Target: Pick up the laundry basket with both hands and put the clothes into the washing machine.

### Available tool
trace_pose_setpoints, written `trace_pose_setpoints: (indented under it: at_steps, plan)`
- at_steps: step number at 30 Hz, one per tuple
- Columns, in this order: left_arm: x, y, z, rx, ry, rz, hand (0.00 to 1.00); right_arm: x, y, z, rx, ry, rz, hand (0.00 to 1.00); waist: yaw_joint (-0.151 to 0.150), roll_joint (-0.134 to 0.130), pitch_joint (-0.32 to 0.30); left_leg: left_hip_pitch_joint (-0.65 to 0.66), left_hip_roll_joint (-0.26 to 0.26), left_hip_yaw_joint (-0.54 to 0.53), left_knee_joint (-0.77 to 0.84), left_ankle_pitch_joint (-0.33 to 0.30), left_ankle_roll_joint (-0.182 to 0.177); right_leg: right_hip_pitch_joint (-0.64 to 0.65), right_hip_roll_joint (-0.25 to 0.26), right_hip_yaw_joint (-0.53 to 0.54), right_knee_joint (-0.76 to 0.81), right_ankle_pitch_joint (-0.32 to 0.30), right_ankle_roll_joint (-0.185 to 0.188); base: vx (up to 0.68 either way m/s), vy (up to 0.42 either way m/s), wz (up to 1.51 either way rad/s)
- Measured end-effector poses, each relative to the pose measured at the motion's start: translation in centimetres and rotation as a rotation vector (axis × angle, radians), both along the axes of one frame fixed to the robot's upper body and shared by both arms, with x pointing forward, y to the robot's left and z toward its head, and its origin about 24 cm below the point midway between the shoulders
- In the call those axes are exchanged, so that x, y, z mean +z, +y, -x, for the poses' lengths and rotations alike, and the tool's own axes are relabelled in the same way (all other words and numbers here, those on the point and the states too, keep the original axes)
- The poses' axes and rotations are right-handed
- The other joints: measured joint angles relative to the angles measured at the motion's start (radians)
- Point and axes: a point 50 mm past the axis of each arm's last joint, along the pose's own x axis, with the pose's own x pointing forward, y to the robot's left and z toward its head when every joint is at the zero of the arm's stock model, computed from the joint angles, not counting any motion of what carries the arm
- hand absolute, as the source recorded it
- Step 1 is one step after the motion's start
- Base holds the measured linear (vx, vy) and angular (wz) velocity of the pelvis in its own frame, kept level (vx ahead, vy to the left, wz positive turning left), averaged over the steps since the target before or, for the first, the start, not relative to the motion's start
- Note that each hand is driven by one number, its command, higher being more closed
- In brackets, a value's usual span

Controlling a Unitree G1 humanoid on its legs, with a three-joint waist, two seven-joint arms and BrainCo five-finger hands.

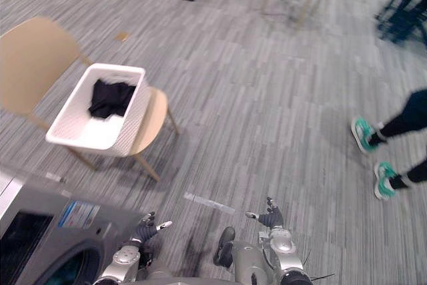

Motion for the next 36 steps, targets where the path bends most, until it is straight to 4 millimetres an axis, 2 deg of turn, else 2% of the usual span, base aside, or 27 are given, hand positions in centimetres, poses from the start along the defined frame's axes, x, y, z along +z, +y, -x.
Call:
trace_pose_setpoints:
  at_steps: [2,5,6,7,9,10,11,12,13,14,15,16,17,18,19,21,22,23,24,25,26,28,29,30,32,35,36]
  plan:
    - [-0.1,-0.4,0.3,0.006,0.006,0.015,0.0,-0.1,-0.1,0.1,-0.019,0.004,-0.013,0.0,0.012,0.003,0.008,-0.071,-0.091,-0.072,-0.112,-0.003,0.007,0.046,0.01,0.068,-0.036,-0.005,0.008,0.23,0.053,-1.2]
    - [0.3,-0.5,-0.5,0.015,-0.03,0.027,0.0,0.0,-0.4,0.0,-0.042,-0.005,-0.017,0.0,0.029,0.025,0.029,-0.15,-0.159,-0.083,-0.418,0.038,0.002,0.105,0.013,0.104,-0.093,-0.006,0.025,0.21,0.104,-0.94]
    - [0.4,-0.5,-0.6,0.015,-0.032,0.026,0.0,0.1,-0.3,-0.2,-0.043,-0.008,-0.021,0.0,0.035,0.029,0.037,-0.148,-0.171,-0.083,-0.468,0.103,0.021,0.127,0.011,0.113,-0.11,-0.002,0.037,0.27,0.15,-0.93]
    - [0.4,-0.5,-0.5,0.018,-0.034,0.027,0.0,0.0,-0.1,-0.1,-0.042,-0.008,-0.029,0.0,0.054,0.025,0.035,-0.12,-0.195,-0.074,-0.536,0.189,0.053,0.158,0.003,0.128,-0.157,0.02,0.075,0.25,0.126,-0.81]
    - [0.5,-0.4,-0.8,0.021,-0.044,0.03,0.0,0.2,0.3,-0.6,-0.039,-0.022,-0.038,0.0,0.056,0.013,0.028,-0.118,-0.222,-0.079,-0.535,0.18,0.09,0.162,-0.013,0.156,-0.18,0.029,0.112,0.35,0.17,-0.35]
    - [0.8,-0.7,-1.2,0.022,-0.066,0.04,0.0,0.4,0.5,-1.0,-0.031,-0.029,-0.04,0.0,0.054,0.012,0.029,-0.135,-0.235,-0.101,-0.494,0.14,0.149,0.146,-0.025,0.167,-0.131,0.025,0.139,0.41,0.248,0.02]
    - [0.6,-0.8,-0.8,0.031,-0.058,0.046,0.0,0.3,0.6,-1.0,-0.023,-0.021,-0.037,0.0,0.06,-0.012,0.03,-0.089,-0.254,-0.095,-0.492,0.099,0.176,0.125,-0.072,0.18,0.003,-0.041,0.178,0.35,0.221,0.09]
    - [0.5,-0.8,-0.7,0.032,-0.056,0.047,0.0,0.2,0.6,-0.9,-0.023,-0.016,-0.036,0.0,0.059,-0.018,0.032,-0.068,-0.265,-0.091,-0.494,0.09,0.182,0.112,-0.09,0.186,0.075,-0.059,0.193,0.39,0.221,0.26]
    - [0.5,-0.8,-0.6,0.03,-0.051,0.047,0.0,0.0,0.6,-0.7,-0.02,-0.004,-0.031,0.0,0.053,-0.02,0.032,-0.026,-0.284,-0.1,-0.493,0.073,0.193,0.072,-0.133,0.192,0.254,-0.071,0.213,0.42,0.218,0.51]
    - [0.4,-0.8,-0.4,0.03,-0.047,0.046,0.0,-0.1,0.5,-0.6,-0.022,0.005,-0.031,0.0,0.052,-0.031,0.032,0.038,-0.32,-0.119,-0.516,0.061,0.206,0.031,-0.191,0.18,0.453,-0.035,0.214,0.59,0.277,0.96]
    - [0.5,-0.8,-0.1,0.026,-0.049,0.045,0.0,-0.2,0.4,-0.3,-0.024,0.012,-0.027,0.0,0.045,-0.032,0.033,0.128,-0.358,-0.171,-0.566,0.052,0.221,0.001,-0.263,0.141,0.637,0.049,0.208,0.43,0.195,1.0]
    - [0.5,-0.8,-0.1,0.024,-0.055,0.044,0.0,-0.3,0.4,-0.2,-0.026,0.015,-0.028,0.0,0.045,-0.031,0.031,0.152,-0.365,-0.197,-0.581,0.051,0.223,0.0,-0.278,0.128,0.677,0.038,0.2,0.45,0.111,1.4]
    - [0.9,-1.0,-0.5,0.016,-0.08,0.047,0.0,-0.3,0.4,-0.2,-0.027,0.014,-0.028,0.0,0.046,-0.027,0.025,0.183,-0.369,-0.262,-0.607,0.051,0.223,-0.006,-0.292,0.092,0.697,-0.031,0.183,0.44,-0.018,1.66]
    - [1.3,-0.9,-1.1,0.011,-0.108,0.04,0.0,-0.2,0.3,-0.3,-0.028,0.006,-0.026,0.0,0.046,-0.022,0.017,0.19,-0.367,-0.347,-0.622,0.051,0.223,-0.018,-0.278,0.048,0.624,-0.084,0.181,0.44,-0.018,1.71]
    - [1.4,-0.9,-1.2,0.009,-0.113,0.038,0.0,-0.2,0.2,-0.3,-0.032,0.007,-0.025,0.0,0.049,-0.02,0.017,0.192,-0.364,-0.379,-0.627,0.052,0.222,-0.023,-0.265,0.044,0.574,-0.099,0.182,0.41,-0.083,1.64]
    - [1.6,-1.1,-1.7,0.012,-0.124,0.034,0.0,0.1,-0.4,-0.6,-0.048,-0.011,-0.017,0.0,0.052,0.0,0.02,0.201,-0.344,-0.514,-0.644,0.052,0.222,-0.066,-0.172,0.141,0.36,-0.113,0.173,0.41,-0.207,1.76]
    - [1.5,-1.3,-1.7,0.007,-0.123,0.036,0.0,0.3,-0.9,-0.5,-0.057,-0.023,-0.009,0.0,0.049,0.009,0.023,0.2,-0.333,-0.583,-0.643,0.058,0.187,-0.09,-0.108,0.276,0.198,-0.082,0.195,0.44,-0.288,1.98]
    - [1.5,-1.4,-1.6,-0.002,-0.121,0.035,0.0,0.4,-1.1,-0.2,-0.065,-0.025,-0.004,0.0,0.049,0.004,0.02,0.197,-0.339,-0.628,-0.634,0.056,0.156,-0.081,-0.093,0.348,0.093,-0.036,0.209,0.38,-0.279,1.89]
    - [1.5,-1.5,-1.7,-0.008,-0.121,0.036,0.0,0.3,-1.3,0.2,-0.08,-0.028,-0.007,0.0,0.051,-0.008,0.014,0.197,-0.353,-0.668,-0.62,0.045,0.127,-0.072,-0.092,0.411,-0.014,0.053,0.21,0.34,-0.293,1.81]
    - [1.5,-1.2,-1.6,-0.005,-0.122,0.028,0.0,0.1,-1.1,1.0,-0.107,-0.023,-0.022,0.0,0.054,-0.055,-0.003,0.192,-0.388,-0.71,-0.593,0.009,0.075,-0.061,-0.127,0.453,-0.102,0.219,0.207,0.41,-0.412,1.96]
    - [1.4,-2.2,-1.5,0.019,-0.113,0.063,0.0,0.5,-1.8,0.7,-0.133,-0.04,-0.014,0.0,0.066,0.004,-0.011,0.146,-0.35,-0.724,-0.547,-0.009,0.033,-0.058,-0.123,0.364,-0.054,0.173,0.201,0.39,-0.385,1.76]
    - [1.9,-3.5,-2.0,0.022,-0.147,0.103,0.0,1.5,-2.3,0.1,-0.163,-0.102,-0.005,0.0,0.079,0.002,-0.014,0.115,-0.32,-0.673,-0.532,0.02,-0.016,-0.022,-0.135,0.277,-0.065,0.128,0.177,0.32,-0.295,1.53]
    - [2.2,-4.5,-2.5,0.018,-0.163,0.128,0.0,2.3,-2.4,-0.5,-0.163,-0.148,0.001,0.0,0.074,0.008,-0.016,0.09,-0.284,-0.592,-0.53,0.035,-0.041,0.021,-0.145,0.186,-0.068,0.1,0.166,0.27,-0.256,1.95]
    - [2.4,-4.9,-2.6,0.017,-0.18,0.14,0.0,2.8,-2.5,-0.8,-0.161,-0.179,0.003,0.0,0.077,0.005,-0.015,0.076,-0.252,-0.494,-0.532,0.039,-0.042,0.057,-0.149,0.123,-0.074,0.083,0.16,0.18,-0.185,2.08]
    - [2.5,-5.1,-2.7,-0.002,-0.186,0.139,0.0,3.4,-2.5,-1.2,-0.16,-0.217,0.007,0.0,0.079,-0.006,-0.018,0.049,-0.218,-0.328,-0.546,0.058,-0.007,0.089,-0.165,0.037,-0.077,0.06,0.164,0.06,-0.06,1.53]
    - [2.5,-4.8,-2.7,-0.039,-0.185,0.115,0.0,3.7,-2.7,-1.4,-0.174,-0.242,0.022,0.0,0.073,-0.026,-0.027,0.007,-0.193,-0.012,-0.603,0.078,0.095,0.134,-0.217,-0.139,-0.093,0.039,0.192,0.05,0.027,1.63]
    - [2.3,-4.3,-2.4,-0.052,-0.176,0.094,0.0,3.6,-2.8,-1.3,-0.184,-0.238,0.023,0.0,0.078,-0.041,-0.032,0.006,-0.199,0.024,-0.61,0.101,0.092,0.148,-0.237,-0.185,-0.097,0.044,0.206,0.15,0.125,1.48]
